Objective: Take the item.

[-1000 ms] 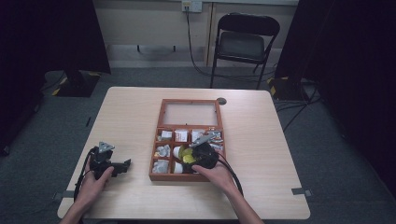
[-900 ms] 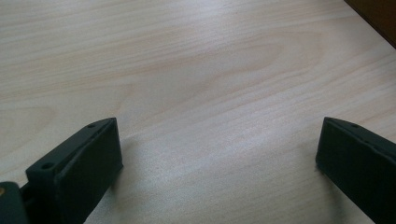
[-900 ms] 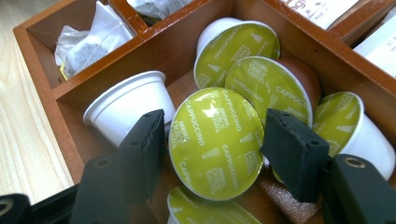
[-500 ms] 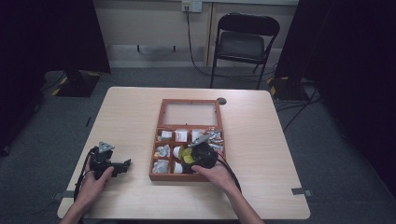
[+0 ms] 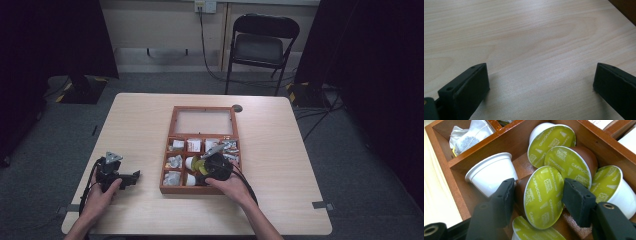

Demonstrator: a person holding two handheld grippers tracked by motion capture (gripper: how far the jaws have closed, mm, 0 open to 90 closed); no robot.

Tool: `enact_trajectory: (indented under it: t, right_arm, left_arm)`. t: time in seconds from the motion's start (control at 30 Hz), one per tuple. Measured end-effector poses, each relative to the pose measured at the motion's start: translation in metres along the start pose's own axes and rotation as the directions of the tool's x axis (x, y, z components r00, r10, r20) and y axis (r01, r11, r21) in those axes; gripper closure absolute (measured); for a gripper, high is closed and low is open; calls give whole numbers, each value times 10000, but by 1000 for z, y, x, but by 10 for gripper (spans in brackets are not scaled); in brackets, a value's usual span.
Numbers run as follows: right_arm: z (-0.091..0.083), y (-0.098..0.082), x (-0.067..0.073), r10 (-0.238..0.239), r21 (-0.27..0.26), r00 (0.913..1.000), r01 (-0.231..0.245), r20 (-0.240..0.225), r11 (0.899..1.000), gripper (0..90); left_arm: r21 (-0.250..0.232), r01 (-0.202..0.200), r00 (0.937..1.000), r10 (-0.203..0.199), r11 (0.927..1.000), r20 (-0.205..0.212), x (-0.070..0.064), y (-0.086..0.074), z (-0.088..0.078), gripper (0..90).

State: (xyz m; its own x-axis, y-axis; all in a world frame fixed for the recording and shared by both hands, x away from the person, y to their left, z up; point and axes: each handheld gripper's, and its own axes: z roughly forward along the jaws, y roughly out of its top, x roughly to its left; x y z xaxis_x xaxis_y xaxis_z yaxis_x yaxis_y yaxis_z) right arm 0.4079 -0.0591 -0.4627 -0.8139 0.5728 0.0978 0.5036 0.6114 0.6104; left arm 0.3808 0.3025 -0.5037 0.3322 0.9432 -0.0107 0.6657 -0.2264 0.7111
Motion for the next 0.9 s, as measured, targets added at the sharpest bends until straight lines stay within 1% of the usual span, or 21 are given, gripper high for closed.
enact_trajectory:
  t: [0.07, 0.1, 0.17, 0.23, 0.33, 0.4, 0.6, 0.67, 0.73, 0.77, 0.8, 0.83, 0.9]
  right_arm:
    - [-1, 0, -1, 76, 16, 10000, -76, -63, 10000, 460]
    - [-2, -1, -2, 123, -27, 9998, -123, -186, 9999, 478]
    - [-2, -1, -3, 108, -39, 9997, -108, -211, 9999, 481]
    - [-2, -1, -2, 74, -30, 9998, -74, -167, 10000, 483]
    - [-1, -1, -1, 30, 37, 10000, -30, -73, 10000, 462]
    - [0, 0, 0, -42, 223, 10000, 43, -51, 9997, 465]
    - [1, 0, -1, 3, 260, 9999, 0, -109, 9997, 465]
    - [1, 1, -2, 224, 309, 9996, -219, -161, 9993, 469]
    - [1, 2, -2, 231, 294, 9996, -226, -152, 9993, 471]
    - [0, 1, -1, 167, 214, 9997, -163, -170, 9996, 494]
    - [0, 1, -1, 167, 214, 9997, -163, -170, 9996, 494]
    - [-2, 0, -3, 320, 137, 9984, -314, -462, 9994, 523]
    - [-3, -1, -4, 339, 120, 9980, -333, -532, 9994, 530]
  left_arm:
    - [-1, -1, 10000, 1, 10000, -1, 0, 0, 0, 0]
    - [-1, 1, 10000, -1, 10000, 1, 0, 0, 0, 0]
    - [-3, 1, 10000, -1, 10000, 1, 0, 0, 0, 0]
    - [-1, -3, 10000, 3, 10000, -2, 0, 0, 0, 0]
    - [-5, 4, 10000, -4, 10000, -3, 0, 0, 0, 0]
    - [-2, 4, 10000, -4, 10000, -1, 0, 0, 0, 0]
    - [-1, 1, 10000, -1, 10000, -1, 0, 0, 0, 0]
    - [1, 1, 10000, -1, 10000, 1, 0, 0, 0, 0]
    - [1, -2, 10000, 2, 10000, 0, 0, 0, 0, 0]
    - [-4, 5, 10000, -5, 10000, -2, 0, 0, 0, 0]
    - [-4, 5, 10000, -5, 10000, -2, 0, 0, 0, 0]
    - [-7, 11, 10000, -11, 10000, 4, 0, 0, 0, 0]
    - [9, -10, 10000, 10, 10000, 3, 0, 0, 0, 0]
